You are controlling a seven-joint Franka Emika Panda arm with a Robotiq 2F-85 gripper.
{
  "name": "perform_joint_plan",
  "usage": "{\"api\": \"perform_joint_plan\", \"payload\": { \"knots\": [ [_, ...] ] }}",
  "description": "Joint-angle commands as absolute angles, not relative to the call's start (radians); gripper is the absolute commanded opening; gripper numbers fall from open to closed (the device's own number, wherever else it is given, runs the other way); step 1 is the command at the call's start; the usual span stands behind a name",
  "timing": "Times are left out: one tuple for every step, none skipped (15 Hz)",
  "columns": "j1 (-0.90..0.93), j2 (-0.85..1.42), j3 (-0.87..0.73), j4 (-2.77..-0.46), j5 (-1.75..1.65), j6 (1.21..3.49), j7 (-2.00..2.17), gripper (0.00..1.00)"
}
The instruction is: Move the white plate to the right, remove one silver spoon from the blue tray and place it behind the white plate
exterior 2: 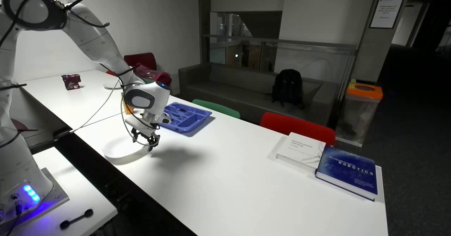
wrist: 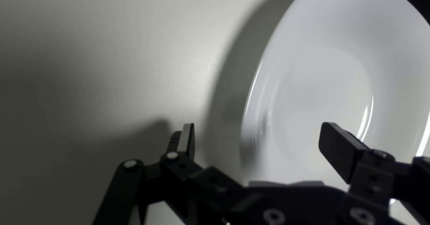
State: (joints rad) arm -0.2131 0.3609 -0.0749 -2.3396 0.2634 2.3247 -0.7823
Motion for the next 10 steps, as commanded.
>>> {"api": "perform_joint_plan", "payload": {
  "knots": [
    [-0.268, 0.379, -0.043, -2.296, 0.288, 2.247, -0.852, 1.0],
    [-0.277, 0.38, -0.04, -2.29, 0.304, 2.229, -0.867, 1.0],
    [-0.287, 0.384, -0.035, -2.281, 0.328, 2.208, -0.882, 1.0],
    [-0.293, 0.388, -0.033, -2.273, 0.348, 2.192, -0.894, 1.0],
    [-0.297, 0.393, -0.033, -2.266, 0.363, 2.177, -0.903, 1.0],
    [-0.3, 0.396, -0.034, -2.259, 0.375, 2.157, -0.907, 1.0],
    [-0.271, 0.385, -0.048, -2.289, 0.336, 2.209, -0.866, 1.0],
    [-0.272, 0.387, -0.048, -2.286, 0.337, 2.206, -0.868, 1.0],
    [-0.272, 0.388, -0.048, -2.287, 0.337, 2.206, -0.867, 1.0],
    [-0.272, 0.388, -0.048, -2.287, 0.336, 2.206, -0.867, 1.0]
  ]
}}
